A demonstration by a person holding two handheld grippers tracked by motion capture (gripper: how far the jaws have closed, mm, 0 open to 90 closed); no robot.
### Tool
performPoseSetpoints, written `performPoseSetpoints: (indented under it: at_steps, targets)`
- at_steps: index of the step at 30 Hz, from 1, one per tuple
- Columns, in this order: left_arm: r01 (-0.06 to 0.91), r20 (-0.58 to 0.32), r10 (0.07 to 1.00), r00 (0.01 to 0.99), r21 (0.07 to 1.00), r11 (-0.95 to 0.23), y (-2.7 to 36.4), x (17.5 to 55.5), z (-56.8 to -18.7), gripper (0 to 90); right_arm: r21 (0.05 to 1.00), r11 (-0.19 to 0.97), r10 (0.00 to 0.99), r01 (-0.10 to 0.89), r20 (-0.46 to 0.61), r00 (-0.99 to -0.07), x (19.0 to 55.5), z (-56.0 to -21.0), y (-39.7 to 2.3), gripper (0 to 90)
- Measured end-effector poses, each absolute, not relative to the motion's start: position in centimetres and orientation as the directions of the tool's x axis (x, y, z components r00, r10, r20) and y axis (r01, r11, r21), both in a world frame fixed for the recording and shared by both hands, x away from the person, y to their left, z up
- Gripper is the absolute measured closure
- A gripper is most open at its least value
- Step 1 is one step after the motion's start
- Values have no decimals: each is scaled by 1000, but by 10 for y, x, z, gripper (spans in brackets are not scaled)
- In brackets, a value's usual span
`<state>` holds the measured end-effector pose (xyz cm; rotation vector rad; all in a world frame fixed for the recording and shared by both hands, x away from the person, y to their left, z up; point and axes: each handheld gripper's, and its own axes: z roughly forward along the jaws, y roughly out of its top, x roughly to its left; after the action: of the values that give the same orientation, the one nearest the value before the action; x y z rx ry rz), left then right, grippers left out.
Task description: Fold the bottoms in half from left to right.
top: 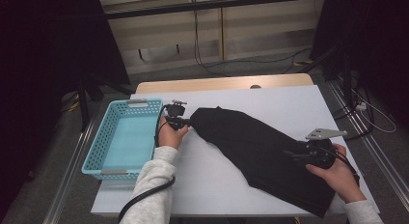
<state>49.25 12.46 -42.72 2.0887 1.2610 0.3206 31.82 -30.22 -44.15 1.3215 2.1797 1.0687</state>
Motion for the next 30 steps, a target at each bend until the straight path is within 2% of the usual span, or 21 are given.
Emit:
performPoseSetpoints:
  at_steps: [6,8,11,13,15,19,24,28,30]
  targets:
    - [708,-138,870,473,648,-281,139,484,-414,885,767,277,860,578,71,-505,320,-440,-296,351]
    - [707,-127,874,470,646,-287,139,486,-418,853,765,282,858,579,69,-509,321,-441,-295,348]
    - [685,-117,862,493,663,-302,135,492,-427,565,763,287,855,579,68,-514,321,-441,-294,346]
    - [657,-94,854,511,684,-318,131,496,-431,489,766,283,855,577,70,-514,321,-440,-294,345]
    - [638,-111,838,535,703,-314,126,502,-433,411,768,279,856,577,74,-511,320,-440,-294,344]
    - [626,-112,832,543,715,-312,116,516,-437,377,767,280,854,578,75,-514,320,-441,-295,341]
    - [610,-81,835,544,721,-328,107,532,-446,413,769,275,854,577,80,-514,319,-441,-296,340]
    - [623,-90,824,559,702,-345,104,538,-458,467,770,270,854,578,85,-513,317,-440,-297,339]
    - [611,-75,824,562,709,-353,103,536,-460,545,768,271,854,580,85,-513,317,-441,-298,337]
